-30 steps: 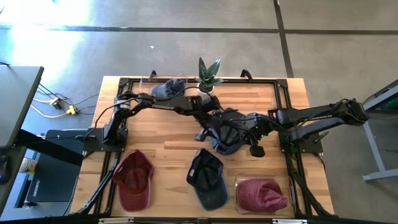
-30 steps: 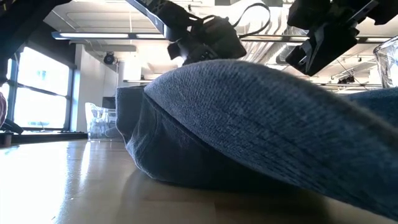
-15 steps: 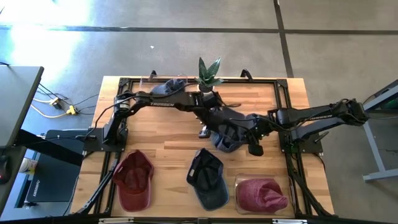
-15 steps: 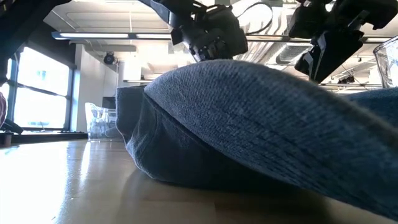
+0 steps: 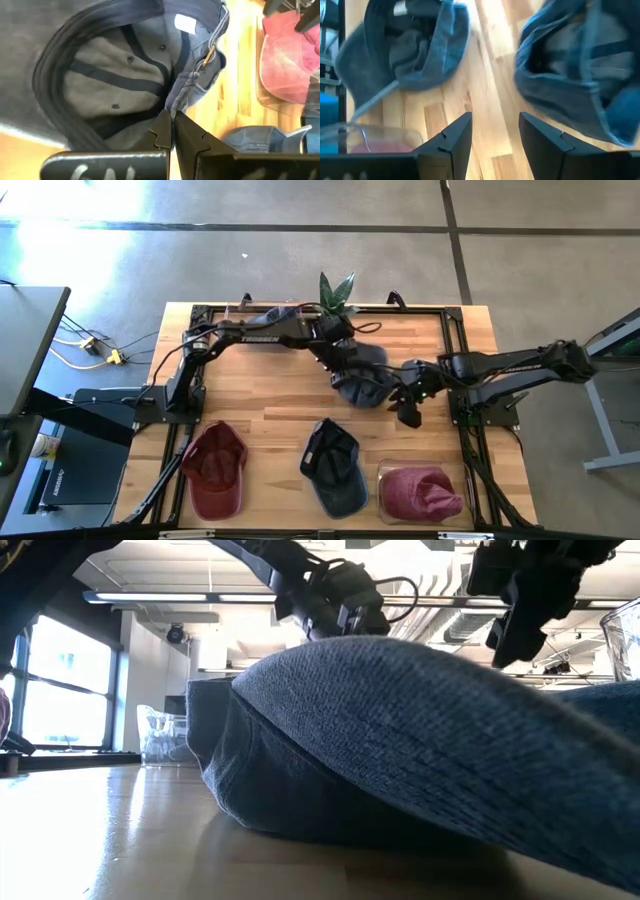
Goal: Pick & Place hat
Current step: Put the right blue cap into the top transparent bin
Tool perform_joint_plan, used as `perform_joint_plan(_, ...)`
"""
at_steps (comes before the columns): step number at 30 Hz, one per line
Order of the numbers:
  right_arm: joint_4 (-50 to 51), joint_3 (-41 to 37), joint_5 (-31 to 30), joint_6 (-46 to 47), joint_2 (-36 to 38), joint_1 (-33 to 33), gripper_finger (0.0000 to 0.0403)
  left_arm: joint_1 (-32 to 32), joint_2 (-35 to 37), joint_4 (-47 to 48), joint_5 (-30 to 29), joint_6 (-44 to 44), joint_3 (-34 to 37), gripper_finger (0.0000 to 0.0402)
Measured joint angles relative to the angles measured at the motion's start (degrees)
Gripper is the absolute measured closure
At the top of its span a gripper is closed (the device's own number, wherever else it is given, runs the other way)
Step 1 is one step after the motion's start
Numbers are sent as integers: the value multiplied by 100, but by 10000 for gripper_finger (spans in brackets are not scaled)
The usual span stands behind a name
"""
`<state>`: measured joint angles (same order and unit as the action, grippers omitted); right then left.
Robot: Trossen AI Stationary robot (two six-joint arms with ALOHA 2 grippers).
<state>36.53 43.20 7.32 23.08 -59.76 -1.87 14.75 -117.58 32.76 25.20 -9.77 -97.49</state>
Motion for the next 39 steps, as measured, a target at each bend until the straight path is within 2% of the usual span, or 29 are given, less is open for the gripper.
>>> perform_joint_plan(6,6,2,-258,178,124,175,201,-188,0,15,2,31,0,401)
perform_joint_plan(10,1,2,-570,-363,6,379,168,-292,0,25,-5,51,0,401)
perform_joint_plan(14,-280,2,-657,-1005,4,597,162,-325,141,70,275,258,0,401)
perform_joint_plan(16,-310,2,-570,-1269,-1,732,172,-329,162,3,437,375,-15,401)
perform_joint_plan(19,-417,2,53,-1783,-128,931,199,-356,127,78,516,392,0,401)
perform_joint_plan(25,-743,2,812,-2440,-707,1060,275,-355,133,68,576,392,-2,401)
perform_joint_plan(30,-1119,2,1272,-2606,-1157,1062,340,-353,133,68,623,392,-2,392)
perform_joint_plan(34,-1150,2,1319,-2613,-1231,1070,394,-298,133,146,940,346,-6,340)
perform_joint_plan(39,-1097,2,1665,-2445,-1155,1157,387,-29,128,1508,1452,357,-486,250)
